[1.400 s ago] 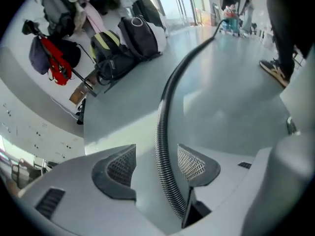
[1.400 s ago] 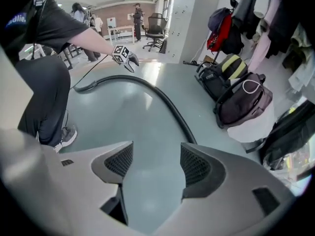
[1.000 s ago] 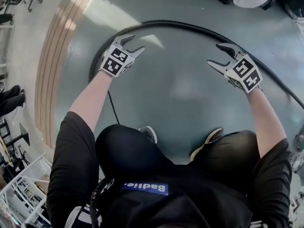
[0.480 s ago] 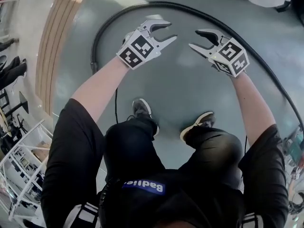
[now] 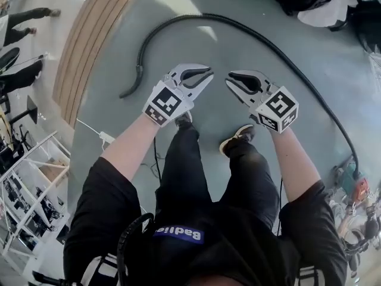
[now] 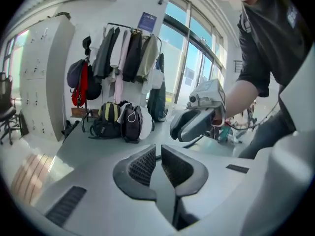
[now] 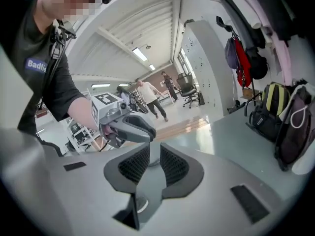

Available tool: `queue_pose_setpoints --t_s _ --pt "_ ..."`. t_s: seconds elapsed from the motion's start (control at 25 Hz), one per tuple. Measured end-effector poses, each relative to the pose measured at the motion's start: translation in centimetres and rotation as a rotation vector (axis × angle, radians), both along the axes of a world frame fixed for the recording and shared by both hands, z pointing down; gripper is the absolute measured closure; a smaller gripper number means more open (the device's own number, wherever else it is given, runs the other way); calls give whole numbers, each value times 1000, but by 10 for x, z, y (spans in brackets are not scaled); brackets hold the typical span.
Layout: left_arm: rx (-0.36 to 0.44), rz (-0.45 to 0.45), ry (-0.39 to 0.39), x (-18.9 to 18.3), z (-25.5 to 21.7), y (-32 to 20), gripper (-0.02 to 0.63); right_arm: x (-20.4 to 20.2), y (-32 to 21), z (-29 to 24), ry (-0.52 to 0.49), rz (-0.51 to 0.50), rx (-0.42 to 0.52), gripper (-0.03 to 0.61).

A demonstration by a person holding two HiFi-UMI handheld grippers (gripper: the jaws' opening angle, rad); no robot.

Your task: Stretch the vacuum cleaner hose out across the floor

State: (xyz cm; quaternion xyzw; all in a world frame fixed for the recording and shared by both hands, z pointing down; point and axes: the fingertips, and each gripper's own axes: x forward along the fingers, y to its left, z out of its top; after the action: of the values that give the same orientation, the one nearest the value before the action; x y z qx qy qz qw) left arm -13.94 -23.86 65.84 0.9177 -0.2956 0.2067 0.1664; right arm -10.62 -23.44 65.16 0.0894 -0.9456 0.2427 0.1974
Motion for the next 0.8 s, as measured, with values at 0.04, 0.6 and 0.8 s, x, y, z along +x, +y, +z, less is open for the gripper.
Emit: queue_pose_setpoints --t_s 0.04,0.6,0.8 --pt "-23 -33 27 3 -28 8 571 3 10 -30 -12 8 -8 510" --pt "-7 -148 189 93 -373 114 604 101 110 -381 -134 66 130 552" --pt "44 -5 232 99 -423 173 604 97 174 -416 -140 207 167 565"
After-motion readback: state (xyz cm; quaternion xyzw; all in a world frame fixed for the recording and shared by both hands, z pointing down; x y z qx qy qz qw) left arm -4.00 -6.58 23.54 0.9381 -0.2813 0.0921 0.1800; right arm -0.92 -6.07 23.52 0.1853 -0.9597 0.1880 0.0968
